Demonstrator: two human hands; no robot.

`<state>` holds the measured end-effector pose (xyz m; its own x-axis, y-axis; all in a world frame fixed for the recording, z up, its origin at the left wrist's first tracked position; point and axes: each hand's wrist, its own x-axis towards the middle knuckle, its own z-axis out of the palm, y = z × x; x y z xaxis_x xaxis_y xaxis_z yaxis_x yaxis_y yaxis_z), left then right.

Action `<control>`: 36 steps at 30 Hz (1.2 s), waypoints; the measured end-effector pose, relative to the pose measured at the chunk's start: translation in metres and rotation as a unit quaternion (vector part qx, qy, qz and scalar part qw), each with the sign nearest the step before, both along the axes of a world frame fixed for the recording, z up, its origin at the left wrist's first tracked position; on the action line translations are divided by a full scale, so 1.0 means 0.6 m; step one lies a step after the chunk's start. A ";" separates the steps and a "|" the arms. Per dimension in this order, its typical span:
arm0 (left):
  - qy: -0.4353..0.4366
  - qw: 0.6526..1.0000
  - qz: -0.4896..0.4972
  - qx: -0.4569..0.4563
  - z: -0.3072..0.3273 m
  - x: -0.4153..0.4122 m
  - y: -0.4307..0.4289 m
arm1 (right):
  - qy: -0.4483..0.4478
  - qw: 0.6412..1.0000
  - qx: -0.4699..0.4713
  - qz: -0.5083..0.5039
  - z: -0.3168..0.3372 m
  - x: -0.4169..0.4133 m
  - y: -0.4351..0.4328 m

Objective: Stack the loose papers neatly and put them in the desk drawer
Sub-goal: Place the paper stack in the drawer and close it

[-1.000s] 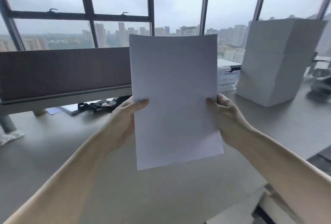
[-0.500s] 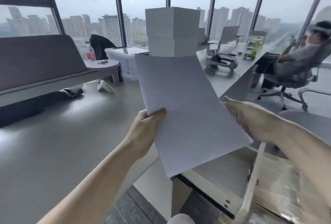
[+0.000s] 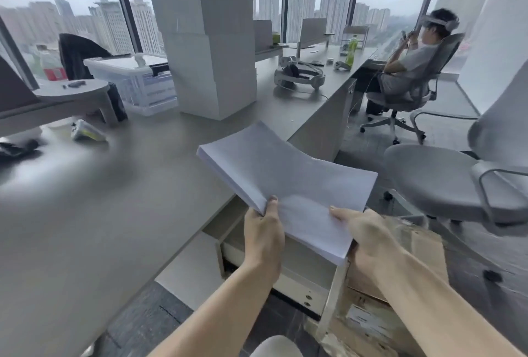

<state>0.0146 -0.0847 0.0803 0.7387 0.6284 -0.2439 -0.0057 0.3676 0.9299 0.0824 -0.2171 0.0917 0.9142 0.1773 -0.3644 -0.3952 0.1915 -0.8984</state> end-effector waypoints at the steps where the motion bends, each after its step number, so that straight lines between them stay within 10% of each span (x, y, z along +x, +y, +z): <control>1: 0.010 1.000 -0.016 -0.010 -0.011 0.006 -0.013 | -0.001 0.999 -0.029 -0.013 -0.007 0.006 -0.013; 8: 0.037 0.986 -0.045 -0.158 -0.082 0.021 -0.026 | 0.021 0.983 -0.171 -0.066 -0.045 0.031 -0.121; 11: 0.141 0.983 -0.024 0.118 -0.110 0.011 0.023 | 0.024 0.974 -0.213 -0.068 -0.062 0.052 -0.137; 15: 0.205 0.831 -0.101 0.506 -0.129 0.014 0.096 | 0.025 0.970 -0.236 -0.048 -0.074 0.078 -0.106; 21: 0.356 0.737 -0.159 0.552 -0.147 0.044 0.153 | 0.030 0.973 -0.228 0.002 -0.114 0.117 -0.003; 36: 0.323 0.692 -0.109 0.636 -0.205 0.037 0.166 | 0.093 0.971 -0.219 0.035 -0.275 0.160 0.141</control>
<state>0.0367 0.0151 -0.0424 0.8451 0.5286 0.0803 0.4886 -0.8245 0.2853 0.1787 -0.1326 -0.0734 0.8167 0.0275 -0.5764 -0.5567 -0.2252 -0.7996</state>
